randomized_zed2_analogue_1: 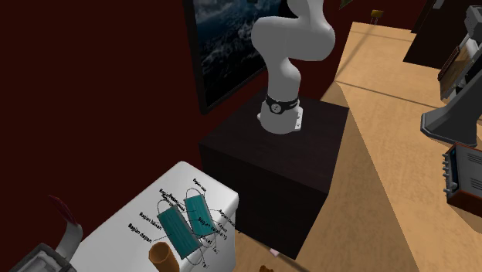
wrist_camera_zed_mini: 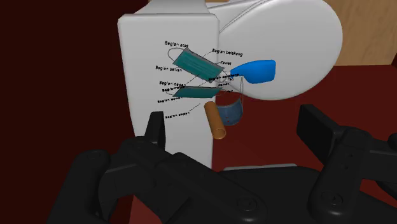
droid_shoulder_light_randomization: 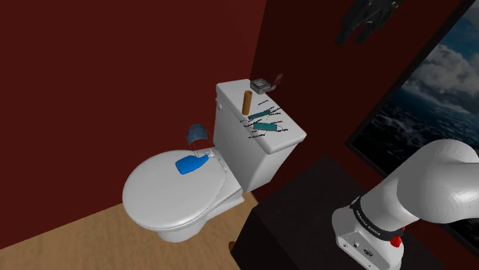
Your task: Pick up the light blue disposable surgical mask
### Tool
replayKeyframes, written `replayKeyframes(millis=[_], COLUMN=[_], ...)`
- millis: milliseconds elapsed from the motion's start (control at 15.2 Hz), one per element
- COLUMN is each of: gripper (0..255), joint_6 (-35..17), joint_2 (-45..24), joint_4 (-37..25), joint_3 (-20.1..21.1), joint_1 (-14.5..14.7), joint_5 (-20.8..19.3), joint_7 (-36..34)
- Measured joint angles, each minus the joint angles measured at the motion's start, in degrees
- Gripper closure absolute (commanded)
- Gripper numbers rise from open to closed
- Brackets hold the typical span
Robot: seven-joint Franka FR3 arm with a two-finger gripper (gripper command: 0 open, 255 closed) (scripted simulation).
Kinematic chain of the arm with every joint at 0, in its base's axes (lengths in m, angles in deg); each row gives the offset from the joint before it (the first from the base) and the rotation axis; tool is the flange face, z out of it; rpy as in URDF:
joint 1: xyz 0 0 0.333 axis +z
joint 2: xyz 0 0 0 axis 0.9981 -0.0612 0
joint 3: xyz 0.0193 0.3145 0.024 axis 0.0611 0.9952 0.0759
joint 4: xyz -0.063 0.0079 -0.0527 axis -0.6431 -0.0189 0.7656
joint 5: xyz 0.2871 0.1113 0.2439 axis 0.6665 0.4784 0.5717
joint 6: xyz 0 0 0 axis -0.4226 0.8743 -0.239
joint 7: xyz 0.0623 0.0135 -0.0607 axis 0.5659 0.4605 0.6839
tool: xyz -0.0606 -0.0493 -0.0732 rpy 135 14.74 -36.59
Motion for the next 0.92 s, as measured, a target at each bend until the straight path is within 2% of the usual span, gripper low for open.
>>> replayKeyframes(millis=[132,330,924], gripper=[0,0,0], joint_6=[-0.87,-5.64,-23.96], joint_2=[-0.23,-1.88,-10.27], joint_4=[0.69,3.96,14.09], joint_3=[0.04,-0.28,-0.81], joint_1=[-0.16,-1.11,-3.58], joint_5=[0.24,1.21,5.60], joint_7=[-0.60,-3.18,-11.84])
